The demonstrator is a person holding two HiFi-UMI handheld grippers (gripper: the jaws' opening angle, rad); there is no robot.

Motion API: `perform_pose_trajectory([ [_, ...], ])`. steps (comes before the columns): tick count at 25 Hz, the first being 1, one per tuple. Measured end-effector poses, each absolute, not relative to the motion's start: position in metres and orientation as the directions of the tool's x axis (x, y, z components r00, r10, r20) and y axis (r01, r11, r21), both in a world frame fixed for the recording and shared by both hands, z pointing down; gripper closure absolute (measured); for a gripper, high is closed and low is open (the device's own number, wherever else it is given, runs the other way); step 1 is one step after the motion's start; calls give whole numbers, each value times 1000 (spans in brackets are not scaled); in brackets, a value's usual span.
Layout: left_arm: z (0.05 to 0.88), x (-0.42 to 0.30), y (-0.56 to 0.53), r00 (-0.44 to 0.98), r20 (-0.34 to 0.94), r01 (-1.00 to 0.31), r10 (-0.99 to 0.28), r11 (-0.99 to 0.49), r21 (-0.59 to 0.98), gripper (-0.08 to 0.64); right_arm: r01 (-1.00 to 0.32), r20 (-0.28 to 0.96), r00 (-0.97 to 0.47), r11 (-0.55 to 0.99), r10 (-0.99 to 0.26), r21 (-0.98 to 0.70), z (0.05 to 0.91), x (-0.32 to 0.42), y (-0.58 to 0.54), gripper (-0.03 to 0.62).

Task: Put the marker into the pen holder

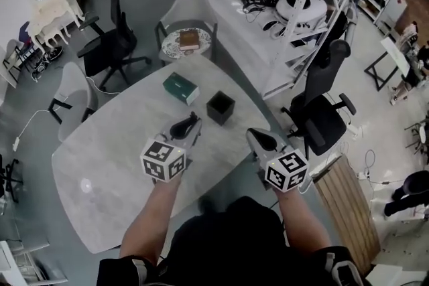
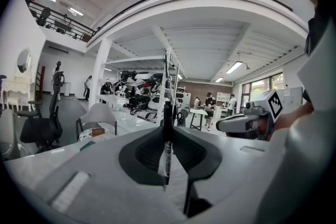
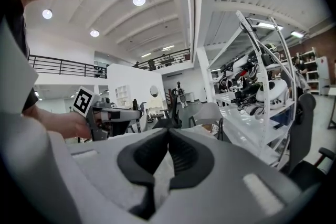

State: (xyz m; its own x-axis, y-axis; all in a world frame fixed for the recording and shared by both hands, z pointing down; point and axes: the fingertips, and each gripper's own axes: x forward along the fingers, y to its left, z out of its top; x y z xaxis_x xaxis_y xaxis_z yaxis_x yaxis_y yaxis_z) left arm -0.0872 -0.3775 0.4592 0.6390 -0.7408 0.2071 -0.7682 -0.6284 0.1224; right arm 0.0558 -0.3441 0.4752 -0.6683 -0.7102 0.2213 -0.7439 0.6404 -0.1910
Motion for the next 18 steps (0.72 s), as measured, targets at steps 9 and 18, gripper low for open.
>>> perform_pose_trajectory([
  [9,478,-51,-458,682,244,-729,-689,-666,158,506,-734,243,-679,639,-693,-229,492,68,-396,589],
  [18,527,-4,-525,685,306,-721,-662,-675,154,506,-723,246,-690,633,-681,-277,508,103,-445,589],
])
